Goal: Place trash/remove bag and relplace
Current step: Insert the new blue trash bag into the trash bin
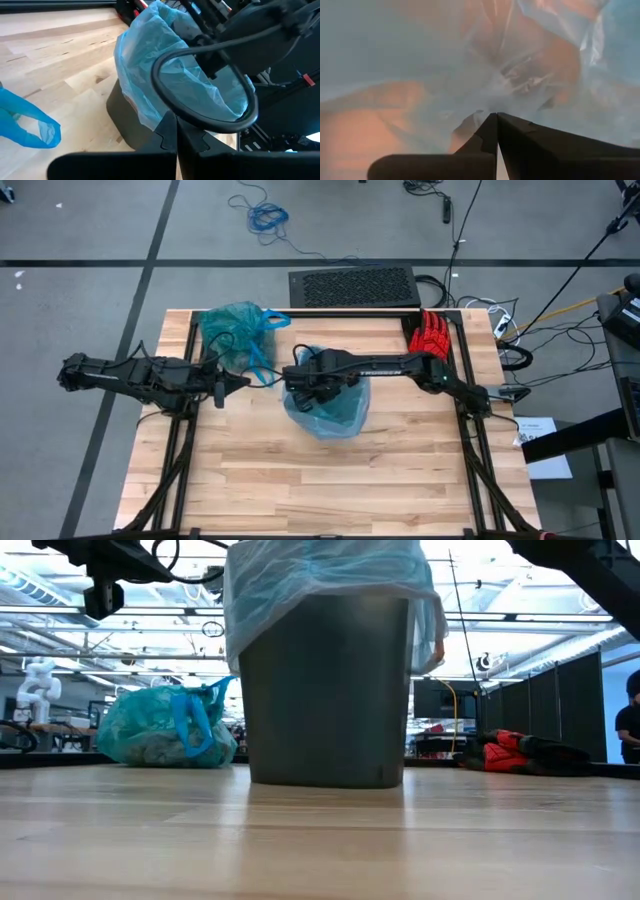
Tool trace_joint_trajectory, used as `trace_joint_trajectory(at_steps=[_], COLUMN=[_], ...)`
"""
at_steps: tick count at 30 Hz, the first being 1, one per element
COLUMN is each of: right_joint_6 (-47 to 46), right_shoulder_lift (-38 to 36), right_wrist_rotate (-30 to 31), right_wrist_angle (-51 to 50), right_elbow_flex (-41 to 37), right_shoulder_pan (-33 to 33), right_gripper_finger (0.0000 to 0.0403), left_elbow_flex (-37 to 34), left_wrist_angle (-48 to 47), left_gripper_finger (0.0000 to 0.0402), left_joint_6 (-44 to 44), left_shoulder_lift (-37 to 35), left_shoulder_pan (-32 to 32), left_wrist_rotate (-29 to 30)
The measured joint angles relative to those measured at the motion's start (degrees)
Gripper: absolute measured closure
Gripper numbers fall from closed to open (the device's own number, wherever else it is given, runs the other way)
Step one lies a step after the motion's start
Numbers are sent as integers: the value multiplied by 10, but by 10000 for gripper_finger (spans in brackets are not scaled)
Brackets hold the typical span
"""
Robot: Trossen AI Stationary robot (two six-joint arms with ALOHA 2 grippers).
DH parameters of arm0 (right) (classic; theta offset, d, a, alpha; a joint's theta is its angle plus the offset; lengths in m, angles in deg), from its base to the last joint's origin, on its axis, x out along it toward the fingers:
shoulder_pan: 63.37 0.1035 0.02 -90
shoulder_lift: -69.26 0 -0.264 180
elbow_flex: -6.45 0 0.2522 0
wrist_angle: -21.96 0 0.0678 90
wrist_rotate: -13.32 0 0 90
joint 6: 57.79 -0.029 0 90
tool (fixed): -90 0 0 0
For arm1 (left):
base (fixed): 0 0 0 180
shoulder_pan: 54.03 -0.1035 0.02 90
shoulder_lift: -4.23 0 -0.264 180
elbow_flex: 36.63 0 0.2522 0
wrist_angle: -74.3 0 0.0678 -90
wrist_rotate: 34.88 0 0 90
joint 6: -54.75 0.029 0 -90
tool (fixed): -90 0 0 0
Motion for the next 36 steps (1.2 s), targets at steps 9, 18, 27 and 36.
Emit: trace_joint_trajectory(at_steps=[9,18,27,36], right_joint_6=[23,41,50,55], right_shoulder_lift=[8,5,5,5], right_wrist_rotate=[-4,-29,-44,-47], right_wrist_angle=[16,89,147,157], right_elbow_flex=[-35,-97,-150,-158], right_shoulder_pan=[-1,-4,-8,-9], right_gripper_finger=[403,403,403,403], left_elbow_flex=[0,0,0,0], left_wrist_angle=[0,0,0,0], left_gripper_finger=[402,402,402,402], left_joint_6=[9,11,10,10], left_shoulder_lift=[0,0,0,0], left_shoulder_pan=[0,0,0,0], left_wrist_rotate=[0,1,2,2])
